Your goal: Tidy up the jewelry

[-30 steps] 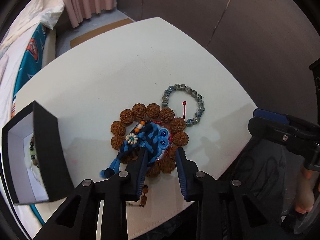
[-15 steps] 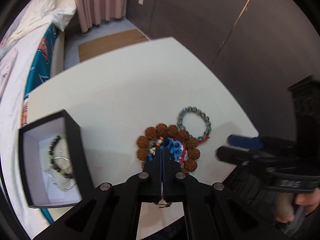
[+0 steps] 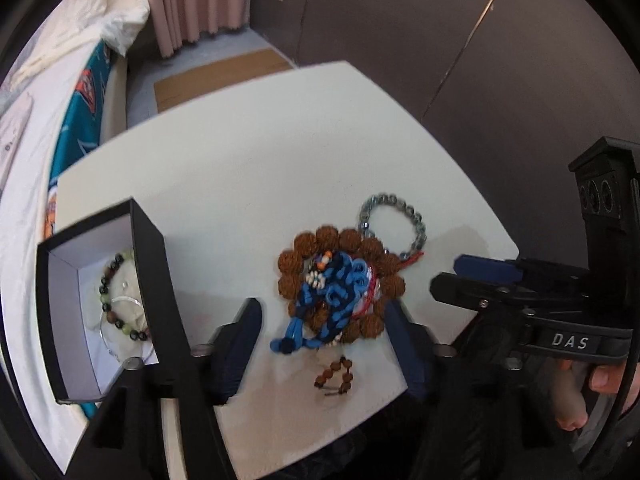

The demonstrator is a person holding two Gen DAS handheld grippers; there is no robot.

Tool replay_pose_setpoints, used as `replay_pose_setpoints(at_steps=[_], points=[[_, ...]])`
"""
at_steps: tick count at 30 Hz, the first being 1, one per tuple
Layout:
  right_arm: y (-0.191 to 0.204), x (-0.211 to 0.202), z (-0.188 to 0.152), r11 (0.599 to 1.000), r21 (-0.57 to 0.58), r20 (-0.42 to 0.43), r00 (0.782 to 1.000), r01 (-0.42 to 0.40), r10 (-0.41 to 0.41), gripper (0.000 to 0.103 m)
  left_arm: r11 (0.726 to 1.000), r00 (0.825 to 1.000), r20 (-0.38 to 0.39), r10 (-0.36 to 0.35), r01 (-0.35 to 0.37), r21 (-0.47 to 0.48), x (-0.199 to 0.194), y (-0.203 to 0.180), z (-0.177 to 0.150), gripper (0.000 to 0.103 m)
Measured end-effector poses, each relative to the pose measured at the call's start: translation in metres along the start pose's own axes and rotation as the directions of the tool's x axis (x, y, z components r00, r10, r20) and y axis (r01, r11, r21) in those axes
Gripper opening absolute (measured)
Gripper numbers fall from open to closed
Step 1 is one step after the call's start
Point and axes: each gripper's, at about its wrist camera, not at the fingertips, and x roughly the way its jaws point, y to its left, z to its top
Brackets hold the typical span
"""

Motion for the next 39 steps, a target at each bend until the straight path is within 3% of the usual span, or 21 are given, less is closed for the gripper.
replay_pose_setpoints(at_steps=[4, 8, 12, 13, 14, 23, 25, 27, 32, 36, 39], points=[[-0.005, -0.01, 0.0, 1.0, 0.003, 0.02, 1.0, 0.0, 0.0, 0.054, 1.0, 1.0, -0.024, 0.018, -0.017, 0.014, 0.01, -0.004, 0.002, 0.065], [-0.007, -0.017, -0.001, 1.0, 0.0, 0.033, 0.999, -0.001, 0.001, 0.054, 0.996, 0.993, -0.078, 0.083, -0.08, 0.042, 0.032, -0.008, 0.0, 0.063], [-0.009, -0.016, -0.002, 1.0, 0.001, 0.029, 1.0, -0.005, 0.005, 0.054, 0.997, 0.992, -0.105, 0.073, -0.069, 0.038, 0.041, -0.01, -0.003, 0.038], [-0.009, -0.015, -0.002, 1.0, 0.005, 0.025, 1.0, -0.01, 0.01, 0.054, 0.996, 0.992, -0.098, 0.085, -0.081, 0.048, 0.039, -0.011, -0.002, 0.021], [-0.009, -0.013, -0.001, 1.0, 0.007, 0.022, 1.0, -0.014, 0.014, 0.054, 0.993, 0.99, -0.089, 0.107, -0.102, 0.059, 0.035, -0.013, -0.001, 0.013], [0.009, 0.014, 0.007, 0.999, -0.007, -0.024, 0.998, -0.051, 0.051, 0.054, 0.997, 0.997, 0.008, 0.077, -0.077, 0.026, -0.004, -0.002, 0.005, 0.01], [0.015, 0.022, 0.01, 0.999, -0.012, -0.034, 0.999, -0.037, 0.037, 0.05, 0.997, 0.997, 0.035, 0.071, -0.071, 0.006, -0.015, 0.005, 0.006, 0.0], [0.018, 0.029, 0.012, 0.999, -0.011, -0.048, 0.998, -0.036, 0.036, 0.04, 0.997, 0.996, 0.056, 0.071, -0.07, -0.012, -0.025, 0.012, 0.006, 0.0], [0.03, 0.05, 0.018, 1.0, -0.023, -0.093, 0.996, 0.01, -0.012, 0.034, 0.996, 0.99, 0.114, 0.08, -0.075, -0.044, -0.053, 0.027, 0.007, 0.0], [0.034, 0.053, 0.021, 0.997, -0.036, -0.074, 0.995, 0.064, -0.066, 0.021, 0.998, 0.992, 0.115, 0.053, -0.048, -0.05, -0.058, 0.03, 0.005, 0.0], [0.036, 0.04, 0.02, 0.997, -0.047, -0.029, 0.997, 0.064, -0.066, 0.021, 0.998, 0.995, 0.091, 0.03, -0.024, -0.058, -0.049, 0.027, 0.003, 0.0]])
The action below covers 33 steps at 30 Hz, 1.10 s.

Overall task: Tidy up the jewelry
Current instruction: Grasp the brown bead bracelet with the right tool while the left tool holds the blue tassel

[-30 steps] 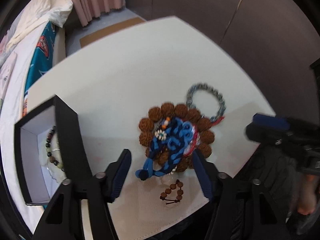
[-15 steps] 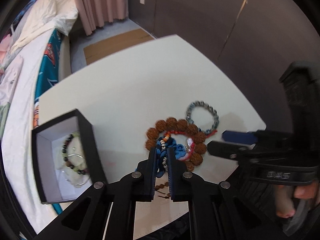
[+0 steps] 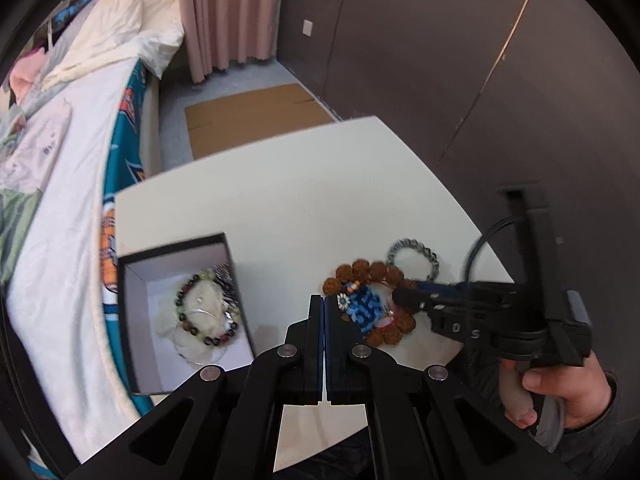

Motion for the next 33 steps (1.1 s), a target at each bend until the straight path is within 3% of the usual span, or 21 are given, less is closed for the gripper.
replay_pose_setpoints(at_steps=[3, 5, 7, 8, 22, 28, 33], points=[[-0.003, -0.011, -0.001, 1.0, 0.008, 0.019, 1.0, -0.014, 0.014, 0.02, 1.0, 0.999, -0.039, -0.027, 0.028, 0.005, 0.012, -0.006, 0.0, 0.002], [-0.005, -0.017, -0.002, 1.0, 0.014, 0.028, 0.999, -0.023, 0.023, 0.02, 0.999, 0.998, -0.053, -0.038, 0.039, 0.015, 0.019, -0.013, -0.002, 0.014], [-0.007, -0.024, -0.003, 0.999, 0.02, 0.04, 0.998, -0.045, 0.045, 0.02, 0.999, 0.998, -0.055, -0.034, 0.036, 0.028, 0.023, -0.018, -0.003, 0.053], [-0.007, -0.026, -0.003, 0.999, 0.02, 0.044, 0.998, -0.05, 0.05, 0.02, 0.999, 0.999, -0.046, -0.029, 0.03, 0.031, 0.025, -0.02, -0.003, 0.059], [-0.022, -0.034, -0.004, 0.999, 0.022, 0.065, 0.997, -0.038, 0.037, 0.02, 0.99, 0.991, -0.132, -0.012, 0.031, 0.141, 0.07, -0.04, -0.013, 0.059], [-0.035, -0.027, -0.008, 0.998, 0.048, 0.05, 0.998, -0.038, 0.035, 0.02, 0.994, 0.991, -0.119, -0.057, 0.067, 0.085, 0.081, -0.031, -0.009, 0.058], [-0.042, -0.023, -0.009, 0.997, 0.066, 0.042, 0.998, -0.042, 0.039, 0.02, 0.991, 0.982, -0.16, -0.101, 0.113, 0.066, 0.095, -0.031, -0.008, 0.058]])
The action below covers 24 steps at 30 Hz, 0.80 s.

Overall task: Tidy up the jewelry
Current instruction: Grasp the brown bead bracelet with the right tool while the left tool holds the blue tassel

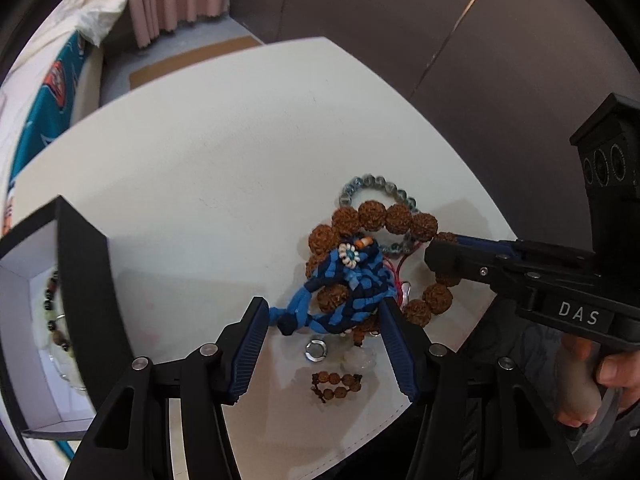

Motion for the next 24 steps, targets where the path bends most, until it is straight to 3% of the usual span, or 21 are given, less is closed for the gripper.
replay_pose_setpoints(at_steps=[4, 5, 7, 8, 10, 18, 24], points=[[-0.001, 0.001, -0.001, 1.0, 0.003, -0.002, 1.0, -0.001, 0.001, 0.02, 1.0, 1.0, 0.01, -0.007, 0.007, -0.01, 0.002, -0.002, 0.003, 0.056], [-0.001, 0.001, -0.002, 1.0, 0.004, -0.002, 1.0, -0.002, 0.002, 0.02, 1.0, 1.0, 0.014, -0.017, 0.017, -0.02, 0.002, 0.0, 0.003, 0.051], [-0.002, 0.0, -0.002, 1.0, 0.006, -0.001, 1.0, -0.006, 0.006, 0.02, 0.998, 0.998, 0.015, -0.057, 0.057, -0.027, 0.001, 0.0, 0.005, 0.029], [-0.002, 0.0, -0.002, 1.0, 0.006, -0.002, 1.0, -0.008, 0.008, 0.02, 0.998, 0.998, 0.013, -0.055, 0.056, -0.022, 0.0, -0.001, 0.005, 0.028], [-0.001, -0.001, -0.002, 1.0, 0.004, 0.0, 1.0, -0.004, 0.004, 0.02, 1.0, 0.999, 0.027, -0.019, 0.018, 0.016, -0.005, -0.009, 0.004, 0.013], [0.008, -0.012, -0.001, 1.0, -0.014, 0.021, 1.0, -0.01, 0.01, 0.02, 1.0, 0.995, 0.1, -0.022, 0.02, 0.024, -0.036, -0.015, 0.003, 0.013], [0.035, -0.029, 0.004, 0.997, -0.074, 0.056, 0.998, -0.033, 0.037, 0.02, 1.0, 0.98, 0.2, -0.009, 0.01, -0.004, -0.081, -0.003, 0.006, 0.013]])
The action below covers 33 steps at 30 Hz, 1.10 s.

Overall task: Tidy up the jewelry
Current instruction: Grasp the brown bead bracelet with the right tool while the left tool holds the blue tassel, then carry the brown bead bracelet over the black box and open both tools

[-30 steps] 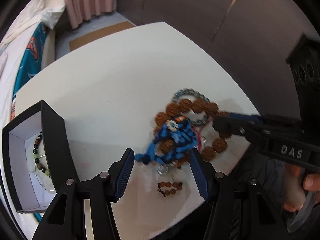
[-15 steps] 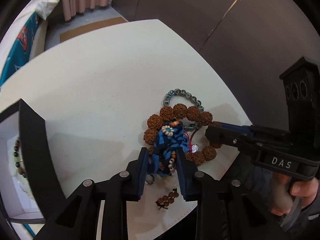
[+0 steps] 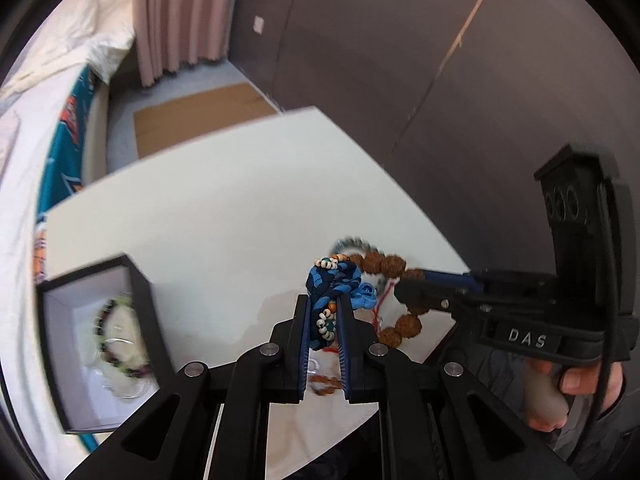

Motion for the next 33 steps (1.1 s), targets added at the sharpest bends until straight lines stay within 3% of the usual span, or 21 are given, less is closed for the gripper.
replay_pose_setpoints(at_steps=[7, 14, 19, 21, 23, 25, 33], points=[[0.038, -0.009, 0.009, 0.998, -0.065, 0.039, 0.999, -0.023, 0.025, 0.02, 0.997, 0.994, 0.089, 0.061, -0.056, -0.06, -0.049, 0.033, 0.0, 0.013], [0.068, -0.011, 0.016, 0.994, -0.1, 0.058, 0.997, -0.036, 0.042, 0.02, 0.981, 0.986, 0.105, 0.131, -0.114, -0.156, -0.072, 0.078, -0.016, 0.013], [0.089, -0.012, 0.02, 0.99, -0.135, 0.063, 0.997, -0.035, 0.043, 0.02, 0.974, 0.986, 0.108, 0.125, -0.101, -0.201, -0.07, 0.096, -0.021, 0.013], [0.099, -0.012, 0.022, 0.988, -0.152, 0.063, 0.997, -0.034, 0.044, 0.02, 0.972, 0.987, 0.106, 0.119, -0.094, -0.215, -0.068, 0.102, -0.021, 0.026], [0.107, -0.012, 0.024, 0.985, -0.168, 0.063, 0.997, -0.034, 0.045, 0.02, 0.967, 0.986, 0.11, 0.123, -0.094, -0.238, -0.07, 0.109, -0.021, 0.063], [0.117, -0.012, 0.027, 0.983, -0.183, 0.063, 0.997, -0.031, 0.043, 0.02, 0.962, 0.978, 0.16, 0.131, -0.087, -0.259, -0.078, 0.115, -0.025, 0.078], [0.155, -0.012, 0.035, 0.969, -0.241, 0.075, 0.995, -0.046, 0.066, 0.02, 0.946, 0.968, 0.198, 0.157, -0.089, -0.312, -0.105, 0.143, -0.037, 0.081]])
